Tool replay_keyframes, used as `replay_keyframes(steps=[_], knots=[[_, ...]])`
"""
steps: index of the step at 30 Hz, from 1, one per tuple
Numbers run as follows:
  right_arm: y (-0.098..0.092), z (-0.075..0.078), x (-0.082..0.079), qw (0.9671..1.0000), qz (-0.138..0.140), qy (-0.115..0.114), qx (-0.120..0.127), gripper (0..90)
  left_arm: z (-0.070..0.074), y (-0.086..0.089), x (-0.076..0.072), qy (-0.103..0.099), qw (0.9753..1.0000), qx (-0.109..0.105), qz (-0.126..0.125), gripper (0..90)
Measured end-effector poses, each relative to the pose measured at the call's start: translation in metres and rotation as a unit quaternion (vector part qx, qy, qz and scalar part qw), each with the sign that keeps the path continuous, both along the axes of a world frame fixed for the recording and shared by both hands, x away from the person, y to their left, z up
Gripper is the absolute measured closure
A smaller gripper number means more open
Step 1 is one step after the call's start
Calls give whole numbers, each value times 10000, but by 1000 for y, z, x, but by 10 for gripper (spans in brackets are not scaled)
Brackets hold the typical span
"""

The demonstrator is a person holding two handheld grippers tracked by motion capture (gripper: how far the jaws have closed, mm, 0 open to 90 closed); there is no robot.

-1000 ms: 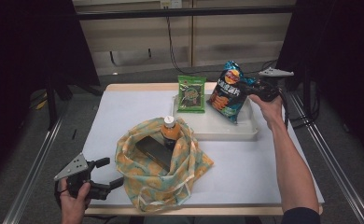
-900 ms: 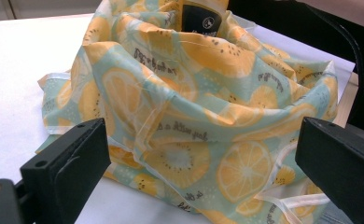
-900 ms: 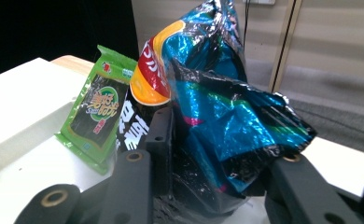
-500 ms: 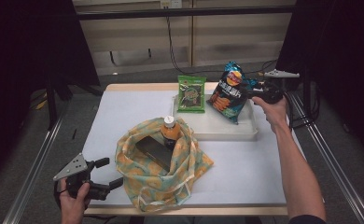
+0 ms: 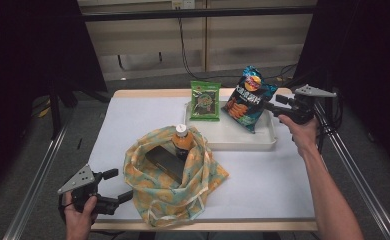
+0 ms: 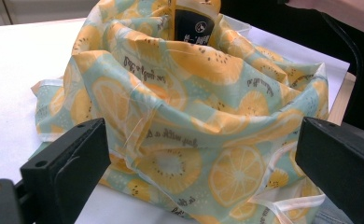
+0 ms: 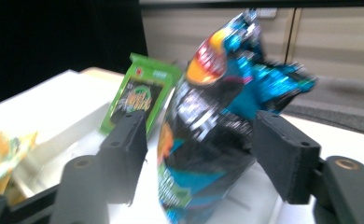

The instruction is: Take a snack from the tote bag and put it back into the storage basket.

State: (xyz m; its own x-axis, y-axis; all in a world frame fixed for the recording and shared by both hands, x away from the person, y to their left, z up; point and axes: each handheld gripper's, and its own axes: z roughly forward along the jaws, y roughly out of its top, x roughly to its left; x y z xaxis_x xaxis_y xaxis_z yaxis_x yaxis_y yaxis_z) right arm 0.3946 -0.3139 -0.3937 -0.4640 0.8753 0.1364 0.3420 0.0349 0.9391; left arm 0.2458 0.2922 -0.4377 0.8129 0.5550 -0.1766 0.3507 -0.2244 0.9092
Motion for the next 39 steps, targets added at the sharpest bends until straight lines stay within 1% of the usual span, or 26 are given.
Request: replay_keyframes(steps=[1, 2, 5, 7, 8, 10, 13, 14, 15, 16, 18, 19, 21, 22, 24, 25, 27, 28, 29, 30, 33, 34, 35, 36, 38, 39], knots=[[3, -1, -1, 10000, 34, 30, -46, 426, 0, -1, 0, 6, 10000, -4, -10, 27], [6, -2, -3, 9998, 167, 43, -31, 547, 0, 0, 0, -13, 10000, 20, -17, 27], [15, -8, -1, 9986, 487, 194, 2, 745, 1, 0, 0, -41, 10000, 21, -11, 27], [23, -15, 3, 9963, 768, 384, -12, 868, 0, 0, 0, -28, 10000, -9, -10, 27], [27, -19, 5, 9947, 905, 481, 9, 897, 1, 1, 0, -37, 10000, 16, -5, 27], [35, -26, 11, 9920, 1080, 648, -41, 900, 0, 0, 0, -14, 10000, -6, 3, 27], [45, -35, 23, 9889, 1234, 826, -69, 900, -1, 0, 1, -7, 10000, 11, -21, 27], [47, -38, 26, 9878, 1251, 928, -77, 900, 0, 0, 1, -11, 10000, 29, -4, 27], [47, -38, 26, 9878, 1251, 928, -77, 900, 0, 0, 1, -11, 10000, 29, -4, 27], [48, -40, 29, 9870, 1284, 960, -125, 900, -1, 1, 2, -4, 10000, -7, -23, 27], [53, -45, 37, 9842, 1308, 1157, -278, 900, -1, 1, 2, 18, 10000, -26, 26, 27], [56, -47, 40, 9821, 1350, 1262, -367, 900, -1, 2, 2, 15, 10000, 22, 67, 27], [60, -50, 45, 9797, 1365, 1373, -523, 900, -1, 2, 2, 7, 10000, 13, 76, 27], [61, -52, 48, 9783, 1402, 1424, -552, 900, 0, 2, 2, 5, 10000, 9, 79, 27], [61, -55, 53, 9769, 1361, 1548, -557, 900, 0, 2, 2, 4, 10000, 7, 71, 27], [61, -56, 55, 9755, 1362, 1629, -580, 900, -1, 2, 3, 0, 10000, -57, 8, 27], [59, -58, 59, 9746, 1292, 1727, -598, 900, -1, 1, 3, 3, 10000, -11, 34, 27], [58, -60, 61, 9744, 1269, 1748, -617, 900, -1, 1, 3, 7, 10000, -57, -19, 27], [58, -61, 61, 9743, 1219, 1786, -631, 900, -1, 1, 4, -11, 10000, -50, -38, 27], [57, -62, 62, 9732, 1209, 1837, -678, 900, -1, 1, 4, -6, 10000, -39, -36, 27], [54, -65, 63, 9713, 1137, 1920, -821, 900, -1, 1, 5, 4, 10000, -65, -22, 27], [53, -65, 63, 9716, 1100, 1916, -842, 900, -1, 1, 5, 0, 10000, -63, -16, 27], [50, -65, 62, 9728, 1044, 1910, -794, 900, -1, 1, 5, 2, 10000, -62, -13, 27], [49, -66, 63, 9731, 1050, 1904, -767, 900, -1, 1, 5, -5, 10000, -43, -21, 27], [44, -65, 62, 9744, 968, 1882, -761, 900, -1, 1, 4, -3, 10000, -56, -25, 27], [41, -65, 62, 9742, 945, 1897, -775, 900, -1, 1, 4, -7, 10000, -54, -24, 27]])
